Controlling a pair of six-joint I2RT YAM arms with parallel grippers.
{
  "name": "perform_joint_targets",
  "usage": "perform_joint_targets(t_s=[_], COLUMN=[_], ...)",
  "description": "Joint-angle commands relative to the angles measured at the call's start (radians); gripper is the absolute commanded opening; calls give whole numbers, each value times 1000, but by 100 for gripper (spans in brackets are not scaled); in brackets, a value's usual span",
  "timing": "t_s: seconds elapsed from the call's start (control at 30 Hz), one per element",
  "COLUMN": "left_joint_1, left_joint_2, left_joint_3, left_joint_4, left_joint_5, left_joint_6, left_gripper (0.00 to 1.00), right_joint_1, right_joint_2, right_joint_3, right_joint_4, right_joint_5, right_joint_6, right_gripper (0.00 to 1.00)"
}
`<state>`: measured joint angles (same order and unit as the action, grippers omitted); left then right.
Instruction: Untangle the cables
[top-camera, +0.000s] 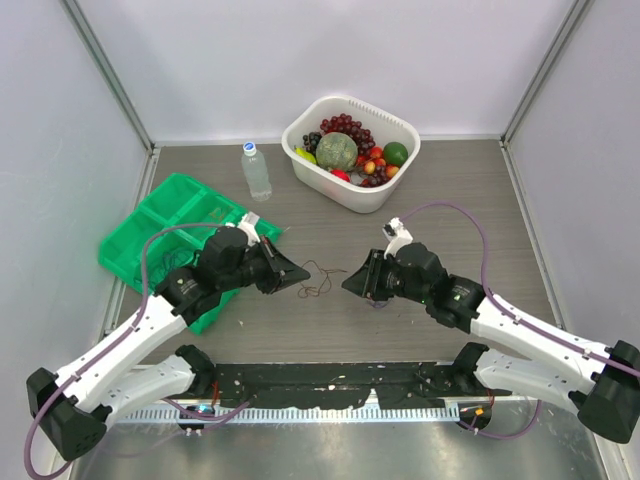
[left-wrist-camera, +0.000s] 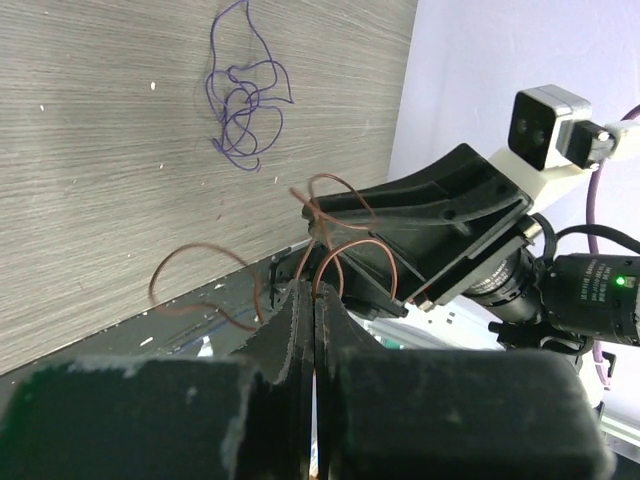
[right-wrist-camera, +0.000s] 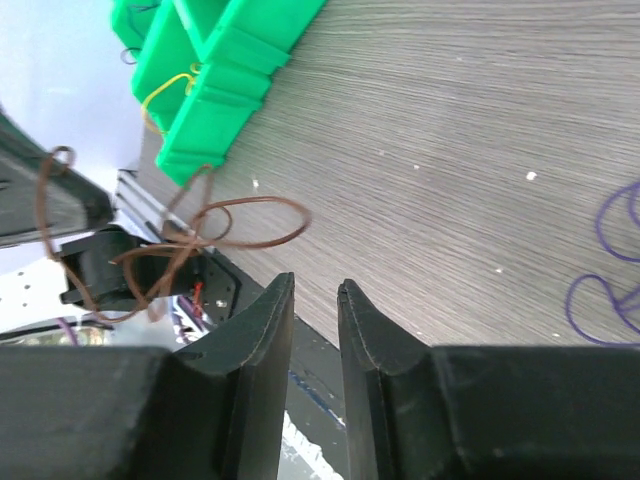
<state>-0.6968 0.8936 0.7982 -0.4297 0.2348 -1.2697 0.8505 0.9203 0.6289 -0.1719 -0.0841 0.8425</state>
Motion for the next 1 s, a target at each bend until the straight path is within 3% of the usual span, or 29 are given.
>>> perform_joint_targets(t_s=[0.0,0.2,0.33,0.43,0.6,0.97], left_joint_1=[5,5,5,8,8,10], left_joint_2=[-22,2,8,16,36,36], left_joint_3=[56,125,157,147,133,24], left_joint_4=[-35,-70,-87,-49,6,250], left_joint_5=[-26,-26,-60,-43,21,152], left_joint_6=[33,61,-15,-114,-200,-401], left_gripper=[0,0,0,0,0,0], right_joint_1=[2,2,2,7,13,15], right_joint_2=[-8,-29,-34,-26,-24,-38], right_joint_3=[68,114,85,40,26,15], right_joint_4=[-92,-123,9,107,231,264], right_joint_5=[78,11,-161,-242,-229,-256], right_joint_6=[-68,-198,-217,-195,-201,-350], right_gripper=[31,51,59,60,61,62])
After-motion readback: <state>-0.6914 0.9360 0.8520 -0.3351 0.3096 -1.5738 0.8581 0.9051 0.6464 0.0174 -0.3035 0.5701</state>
